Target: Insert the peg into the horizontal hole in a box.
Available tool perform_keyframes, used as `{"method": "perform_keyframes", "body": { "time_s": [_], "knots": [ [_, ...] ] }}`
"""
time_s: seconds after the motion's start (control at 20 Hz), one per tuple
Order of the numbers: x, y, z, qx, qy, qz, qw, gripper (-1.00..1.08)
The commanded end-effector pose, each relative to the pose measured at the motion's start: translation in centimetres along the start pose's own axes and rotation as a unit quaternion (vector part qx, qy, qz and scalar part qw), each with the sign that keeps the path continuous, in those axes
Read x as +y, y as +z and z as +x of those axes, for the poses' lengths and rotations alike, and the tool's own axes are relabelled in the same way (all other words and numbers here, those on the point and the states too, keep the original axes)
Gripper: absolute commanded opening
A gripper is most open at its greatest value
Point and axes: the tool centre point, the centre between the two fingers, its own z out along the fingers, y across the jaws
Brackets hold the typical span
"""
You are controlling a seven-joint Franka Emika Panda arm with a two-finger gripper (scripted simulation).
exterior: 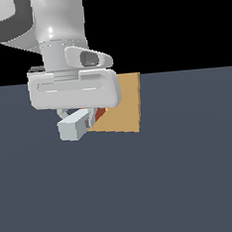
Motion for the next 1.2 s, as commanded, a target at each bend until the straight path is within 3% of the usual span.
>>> {"method": "perform_keyframes", "body": {
  "time_s": [0.0,0.7,1.15],
  "knots": [
    [0.1,-0.1,0.1,0.0,0.002,-0.001,1.0,-1.0],
    [0.2,-0.1,0.6,0.001,0.004,-0.001,1.0,-1.0],
    [0.1,-0.2,5.5,0.001,0.004,-0.002,1.0,-1.0]
  ]
}}
